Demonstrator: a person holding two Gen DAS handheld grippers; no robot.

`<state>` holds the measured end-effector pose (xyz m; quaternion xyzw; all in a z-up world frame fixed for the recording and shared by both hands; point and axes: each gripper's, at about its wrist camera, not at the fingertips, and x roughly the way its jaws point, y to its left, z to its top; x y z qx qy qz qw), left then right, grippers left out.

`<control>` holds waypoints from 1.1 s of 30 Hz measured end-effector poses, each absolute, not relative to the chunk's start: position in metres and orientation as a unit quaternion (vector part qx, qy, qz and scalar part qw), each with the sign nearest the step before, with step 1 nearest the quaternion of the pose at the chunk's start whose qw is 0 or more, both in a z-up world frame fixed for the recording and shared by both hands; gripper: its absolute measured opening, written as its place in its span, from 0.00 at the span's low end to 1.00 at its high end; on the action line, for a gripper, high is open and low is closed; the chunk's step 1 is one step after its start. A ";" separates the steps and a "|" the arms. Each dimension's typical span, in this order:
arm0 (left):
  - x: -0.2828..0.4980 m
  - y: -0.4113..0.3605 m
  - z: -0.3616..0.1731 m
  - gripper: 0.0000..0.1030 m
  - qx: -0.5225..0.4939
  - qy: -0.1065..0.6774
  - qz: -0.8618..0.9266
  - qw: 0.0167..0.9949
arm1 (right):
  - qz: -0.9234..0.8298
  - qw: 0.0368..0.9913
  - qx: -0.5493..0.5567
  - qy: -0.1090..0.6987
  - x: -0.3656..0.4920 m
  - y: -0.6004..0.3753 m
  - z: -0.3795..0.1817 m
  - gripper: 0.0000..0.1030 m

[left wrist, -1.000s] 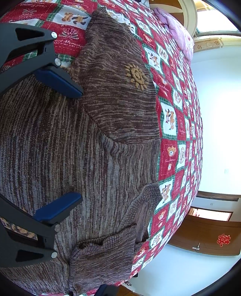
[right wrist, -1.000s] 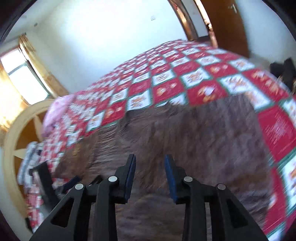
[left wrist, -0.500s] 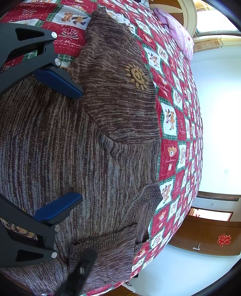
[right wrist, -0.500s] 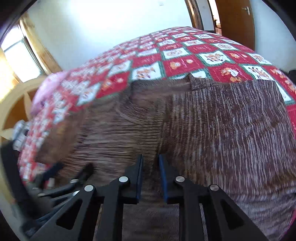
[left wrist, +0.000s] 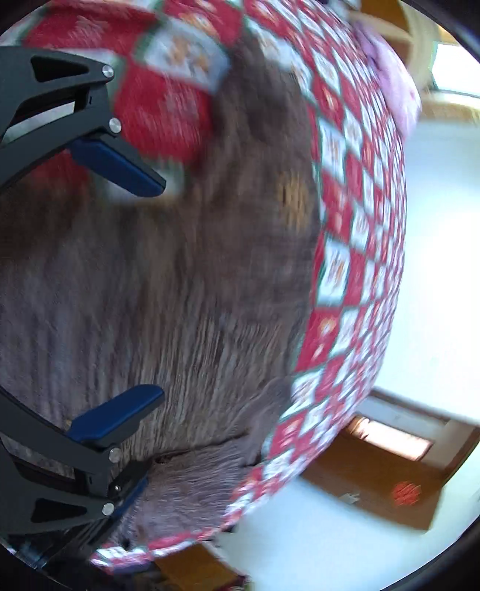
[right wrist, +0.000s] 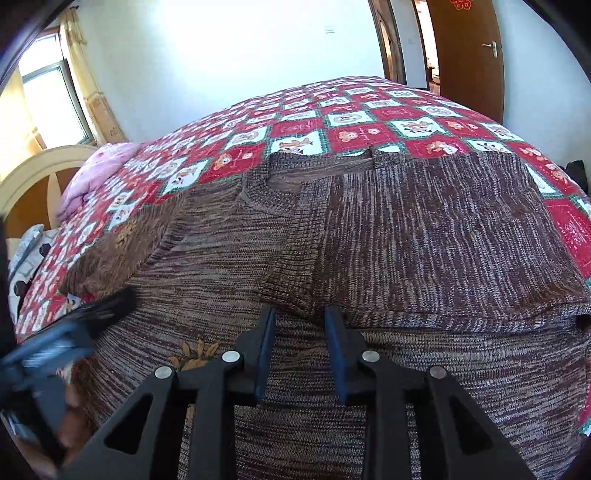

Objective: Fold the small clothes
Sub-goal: 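Grasp the other sleeve with the left gripper and fold it across the body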

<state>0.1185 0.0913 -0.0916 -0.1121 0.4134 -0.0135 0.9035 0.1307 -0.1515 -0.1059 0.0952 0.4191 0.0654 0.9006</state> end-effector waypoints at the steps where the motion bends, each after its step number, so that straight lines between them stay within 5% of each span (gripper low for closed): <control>1: 0.113 0.106 -0.086 1.00 -0.121 0.404 0.010 0.907 | 0.068 0.900 0.100 0.419 0.130 -0.153 -0.107 0.30; 10: 0.117 0.255 -0.085 0.98 -0.379 0.346 0.086 0.854 | 0.082 0.897 0.126 0.416 0.127 -0.158 -0.107 0.31; 15: 0.140 0.276 -0.120 0.83 -0.476 0.349 0.089 0.802 | 0.087 0.895 0.136 0.415 0.129 -0.161 -0.107 0.31; 20: 0.157 0.289 -0.134 0.81 -0.557 0.321 0.071 0.763 | 0.089 0.894 0.143 0.415 0.129 -0.163 -0.108 0.32; 22: 0.162 0.290 -0.133 0.68 -0.554 0.317 0.074 0.766 | 0.090 0.894 0.144 0.415 0.129 -0.163 -0.108 0.32; 24: 0.168 0.290 -0.138 0.33 -0.544 0.324 0.069 0.771 | 0.090 0.894 0.146 0.415 0.129 -0.164 -0.108 0.32; 27: 0.167 0.294 -0.154 0.12 -0.549 0.331 0.070 0.764 | 0.092 0.893 0.150 0.415 0.129 -0.165 -0.108 0.32; 33: 0.160 0.290 -0.137 0.08 -0.502 0.335 0.084 0.793 | 0.093 0.892 0.152 0.414 0.129 -0.166 -0.108 0.32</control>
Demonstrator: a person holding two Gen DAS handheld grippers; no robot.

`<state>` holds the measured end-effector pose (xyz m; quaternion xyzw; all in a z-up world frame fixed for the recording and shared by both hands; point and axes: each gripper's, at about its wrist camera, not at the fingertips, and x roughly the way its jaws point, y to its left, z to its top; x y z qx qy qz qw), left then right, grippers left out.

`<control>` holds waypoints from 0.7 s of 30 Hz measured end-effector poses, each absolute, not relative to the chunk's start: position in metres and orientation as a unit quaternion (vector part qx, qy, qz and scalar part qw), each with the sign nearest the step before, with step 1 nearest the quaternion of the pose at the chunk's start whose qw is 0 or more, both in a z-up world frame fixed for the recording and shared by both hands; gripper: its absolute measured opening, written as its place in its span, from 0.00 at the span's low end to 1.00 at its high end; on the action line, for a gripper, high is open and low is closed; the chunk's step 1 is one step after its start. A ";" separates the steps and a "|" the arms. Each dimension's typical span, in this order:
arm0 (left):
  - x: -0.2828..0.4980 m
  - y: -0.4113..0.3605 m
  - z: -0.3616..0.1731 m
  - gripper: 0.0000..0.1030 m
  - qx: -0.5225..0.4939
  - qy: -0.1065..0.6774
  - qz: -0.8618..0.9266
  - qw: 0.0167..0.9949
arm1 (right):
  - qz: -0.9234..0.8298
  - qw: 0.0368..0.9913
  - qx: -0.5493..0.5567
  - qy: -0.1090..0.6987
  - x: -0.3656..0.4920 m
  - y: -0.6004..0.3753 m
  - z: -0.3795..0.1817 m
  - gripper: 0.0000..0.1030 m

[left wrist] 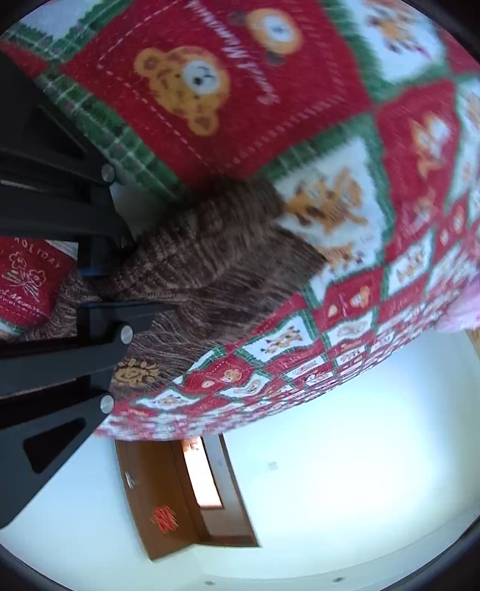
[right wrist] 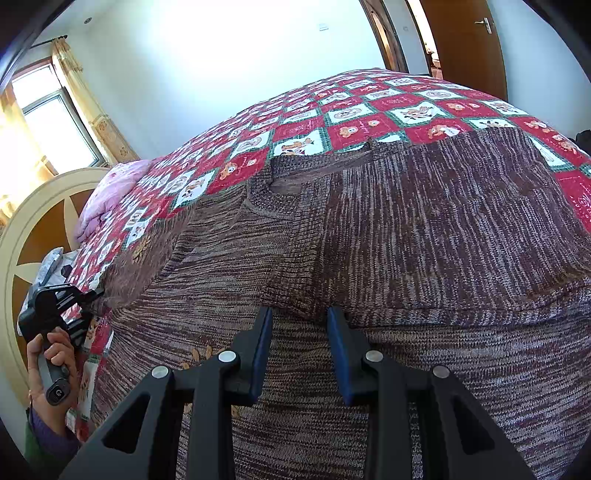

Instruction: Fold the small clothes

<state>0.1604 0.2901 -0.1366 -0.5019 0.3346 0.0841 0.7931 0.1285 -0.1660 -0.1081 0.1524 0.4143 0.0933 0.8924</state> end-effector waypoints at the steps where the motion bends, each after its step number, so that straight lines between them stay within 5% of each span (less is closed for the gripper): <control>1: 0.163 0.287 -0.130 0.08 -0.486 0.333 0.086 0.803 | 0.094 0.892 0.153 0.414 0.129 -0.166 -0.108 0.32; 7: 0.189 0.222 -0.059 0.08 -0.334 0.317 0.042 0.887 | 0.099 0.889 0.177 0.409 0.129 -0.172 -0.108 0.32; 12: 0.191 0.095 -0.011 0.08 -0.148 0.297 -0.054 0.942 | 0.102 0.888 0.196 0.404 0.127 -0.177 -0.108 0.31; 16: 0.161 0.000 -0.027 0.08 -0.012 0.305 -0.124 0.944 | 0.100 0.888 0.205 0.400 0.127 -0.180 -0.108 0.32; 21: 0.157 -0.028 -0.084 0.12 0.052 0.367 -0.133 0.919 | 0.103 0.884 0.219 0.400 0.127 -0.183 -0.110 0.32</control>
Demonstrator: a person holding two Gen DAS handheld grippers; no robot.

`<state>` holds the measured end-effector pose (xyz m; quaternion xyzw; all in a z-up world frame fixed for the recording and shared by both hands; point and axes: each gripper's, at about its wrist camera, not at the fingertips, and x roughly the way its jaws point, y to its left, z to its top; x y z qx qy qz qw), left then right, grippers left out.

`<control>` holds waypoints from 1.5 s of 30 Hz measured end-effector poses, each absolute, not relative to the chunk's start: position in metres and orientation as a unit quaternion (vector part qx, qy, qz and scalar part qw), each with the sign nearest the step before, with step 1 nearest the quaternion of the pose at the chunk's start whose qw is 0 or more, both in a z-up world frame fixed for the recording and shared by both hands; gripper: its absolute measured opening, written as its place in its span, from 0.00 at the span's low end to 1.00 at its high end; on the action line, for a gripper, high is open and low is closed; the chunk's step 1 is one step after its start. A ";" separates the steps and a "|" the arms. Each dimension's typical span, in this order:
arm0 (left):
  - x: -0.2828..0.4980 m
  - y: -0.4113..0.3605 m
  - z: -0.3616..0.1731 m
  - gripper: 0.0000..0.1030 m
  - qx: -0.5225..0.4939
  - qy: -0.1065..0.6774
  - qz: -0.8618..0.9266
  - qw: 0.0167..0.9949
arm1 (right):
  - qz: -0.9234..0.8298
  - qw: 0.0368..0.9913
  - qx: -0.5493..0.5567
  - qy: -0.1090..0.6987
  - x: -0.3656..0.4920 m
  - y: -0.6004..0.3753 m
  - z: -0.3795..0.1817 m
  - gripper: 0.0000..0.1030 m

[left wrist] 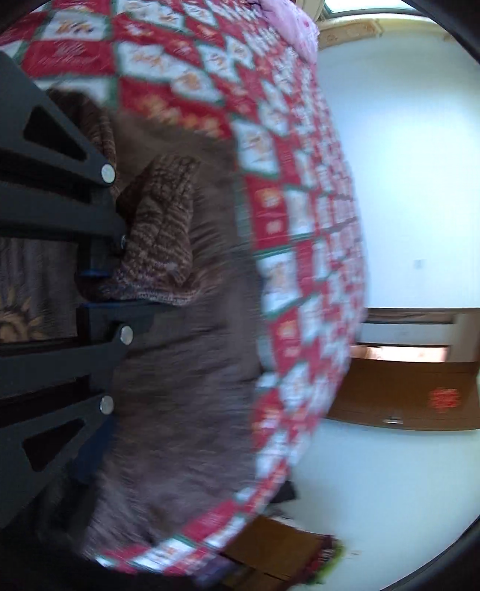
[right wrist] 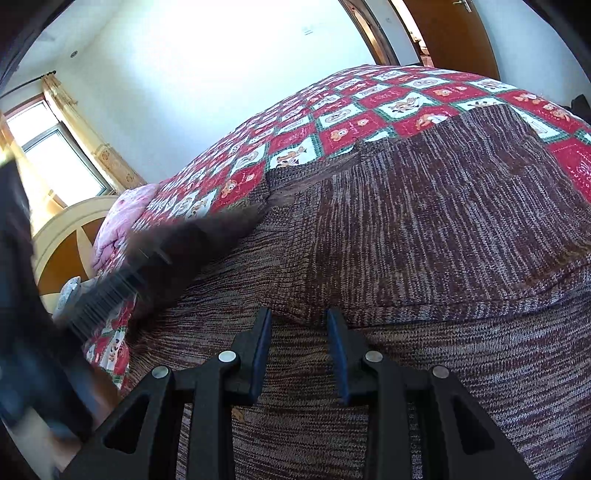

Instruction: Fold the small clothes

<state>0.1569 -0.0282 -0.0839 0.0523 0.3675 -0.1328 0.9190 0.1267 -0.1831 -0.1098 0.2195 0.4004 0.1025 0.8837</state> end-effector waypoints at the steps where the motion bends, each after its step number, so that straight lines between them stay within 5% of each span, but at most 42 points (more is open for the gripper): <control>1: 0.156 -0.027 -0.091 0.12 0.056 0.379 -0.133 0.914 | 0.102 0.884 0.219 0.401 0.127 -0.183 -0.110 0.32; 2: 0.152 -0.027 -0.092 0.16 0.052 0.389 -0.136 0.910 | 0.101 0.884 0.218 0.402 0.127 -0.183 -0.110 0.32; 4: 0.149 -0.016 -0.088 0.41 0.027 0.402 -0.151 0.903 | 0.103 0.882 0.222 0.402 0.128 -0.184 -0.111 0.32; 6: 0.142 -0.004 -0.080 0.76 0.002 0.403 -0.138 0.905 | 0.104 0.881 0.227 0.402 0.128 -0.185 -0.112 0.32; 8: 0.131 0.020 -0.072 0.89 -0.032 0.386 -0.130 0.913 | 0.105 0.880 0.230 0.403 0.128 -0.186 -0.112 0.31; 16: 0.124 0.099 -0.090 0.90 -0.117 0.371 -0.001 0.921 | 0.090 0.898 0.198 0.382 0.122 -0.178 -0.099 0.31; 22: 0.119 0.144 -0.114 0.89 -0.291 0.344 0.010 0.893 | 0.158 0.916 0.104 0.355 0.122 -0.125 -0.058 0.32; 26: 0.116 0.138 -0.112 0.89 -0.279 0.341 0.010 0.898 | 0.197 0.901 0.057 0.382 0.149 -0.079 -0.059 0.53; 29: 0.115 0.139 -0.112 0.92 -0.280 0.342 0.005 0.897 | 0.188 0.894 0.004 0.406 0.160 -0.055 -0.077 0.54; 32: 0.115 0.138 -0.112 0.94 -0.271 0.343 0.005 0.899 | 0.161 0.885 -0.024 0.436 0.165 -0.055 -0.097 0.14; 33: 0.116 0.137 -0.112 0.94 -0.271 0.343 0.004 0.899 | 0.160 0.885 -0.002 0.436 0.165 -0.064 -0.097 0.12; 40: 0.119 0.136 -0.114 0.94 -0.268 0.345 0.005 0.899 | 0.071 0.888 0.188 0.414 0.147 -0.174 -0.088 0.12; 42: 0.119 0.136 -0.114 0.94 -0.268 0.345 0.005 0.899 | 0.034 0.881 0.221 0.416 0.136 -0.198 -0.095 0.22; 45: 0.119 0.136 -0.114 0.94 -0.267 0.346 0.006 0.900 | 0.014 0.882 0.239 0.405 0.123 -0.214 -0.092 0.23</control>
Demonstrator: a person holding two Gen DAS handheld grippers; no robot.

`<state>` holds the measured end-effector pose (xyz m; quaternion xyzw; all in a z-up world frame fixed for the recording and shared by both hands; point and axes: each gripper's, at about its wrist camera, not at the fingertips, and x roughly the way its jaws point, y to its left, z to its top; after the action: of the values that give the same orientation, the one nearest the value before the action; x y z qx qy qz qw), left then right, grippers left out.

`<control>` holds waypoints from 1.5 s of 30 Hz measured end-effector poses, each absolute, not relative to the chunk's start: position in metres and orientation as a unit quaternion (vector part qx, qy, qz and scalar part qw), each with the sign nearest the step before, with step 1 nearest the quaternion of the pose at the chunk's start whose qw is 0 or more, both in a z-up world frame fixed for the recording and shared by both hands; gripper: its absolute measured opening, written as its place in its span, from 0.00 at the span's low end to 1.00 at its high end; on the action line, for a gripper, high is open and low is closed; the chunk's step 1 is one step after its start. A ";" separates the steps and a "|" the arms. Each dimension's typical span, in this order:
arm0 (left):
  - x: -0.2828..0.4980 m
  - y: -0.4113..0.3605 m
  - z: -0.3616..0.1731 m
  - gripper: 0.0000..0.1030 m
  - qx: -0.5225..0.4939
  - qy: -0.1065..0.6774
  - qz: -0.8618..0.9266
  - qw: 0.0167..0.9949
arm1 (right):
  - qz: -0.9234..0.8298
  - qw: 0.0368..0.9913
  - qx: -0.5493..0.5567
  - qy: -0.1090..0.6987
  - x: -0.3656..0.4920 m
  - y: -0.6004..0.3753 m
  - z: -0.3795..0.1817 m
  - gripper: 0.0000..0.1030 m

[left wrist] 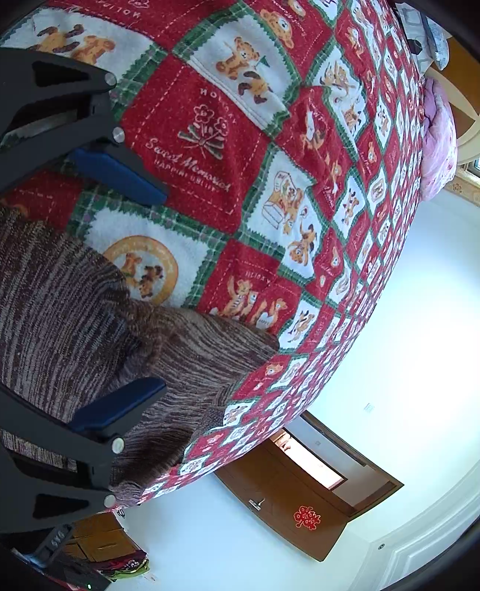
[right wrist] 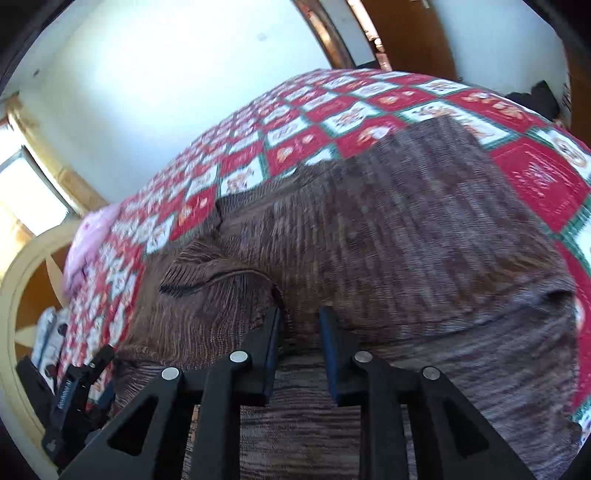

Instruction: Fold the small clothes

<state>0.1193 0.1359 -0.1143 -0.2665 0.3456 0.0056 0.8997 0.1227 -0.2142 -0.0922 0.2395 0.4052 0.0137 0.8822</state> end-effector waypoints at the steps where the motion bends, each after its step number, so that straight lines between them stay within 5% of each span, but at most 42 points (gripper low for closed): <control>1: 0.120 0.136 -0.114 0.94 -0.265 0.346 0.006 0.900 | 0.013 0.886 0.236 0.398 0.122 -0.213 -0.086 0.24; 2: 0.120 0.135 -0.114 0.94 -0.265 0.346 0.006 0.900 | 0.018 0.892 0.228 0.391 0.123 -0.211 -0.079 0.27; 5: 0.120 0.135 -0.115 0.95 -0.263 0.347 0.007 0.900 | 0.055 0.912 0.150 0.377 0.138 -0.183 -0.058 0.62; 6: 0.121 0.135 -0.115 0.95 -0.263 0.347 0.007 0.900 | 0.067 0.917 0.115 0.375 0.146 -0.171 -0.053 0.64; 13: 0.121 0.135 -0.115 0.96 -0.264 0.346 0.004 0.900 | 0.093 0.894 -0.058 0.435 0.198 -0.123 -0.082 0.64; 21: 0.120 0.135 -0.115 0.97 -0.265 0.345 0.002 0.901 | -0.090 0.904 0.074 0.411 0.205 -0.232 -0.081 0.64; 26: 0.120 0.135 -0.115 0.97 -0.265 0.344 0.002 0.901 | -0.027 0.919 0.108 0.378 0.179 -0.227 -0.062 0.64; 28: 0.120 0.135 -0.115 0.97 -0.265 0.344 0.002 0.901 | 0.058 0.917 0.078 0.386 0.176 -0.194 -0.061 0.56; 30: 0.120 0.135 -0.115 0.97 -0.265 0.344 0.002 0.901 | 0.145 0.898 0.058 0.412 0.177 -0.162 -0.066 0.23; 34: 0.120 0.135 -0.115 0.97 -0.264 0.344 0.002 0.901 | 0.205 0.863 0.030 0.461 0.193 -0.126 -0.087 0.23; 40: 0.120 0.135 -0.115 0.97 -0.265 0.343 0.002 0.901 | -0.002 0.914 0.037 0.405 0.221 -0.190 -0.076 0.21; 45: 0.120 0.135 -0.115 0.98 -0.265 0.343 0.001 0.901 | 0.031 0.909 0.039 0.414 0.188 -0.189 -0.070 0.21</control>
<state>0.1195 0.1351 -0.1147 -0.2649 0.3425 0.0012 0.9014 0.1884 -0.1891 -0.0700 0.0394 0.4138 0.0307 0.9090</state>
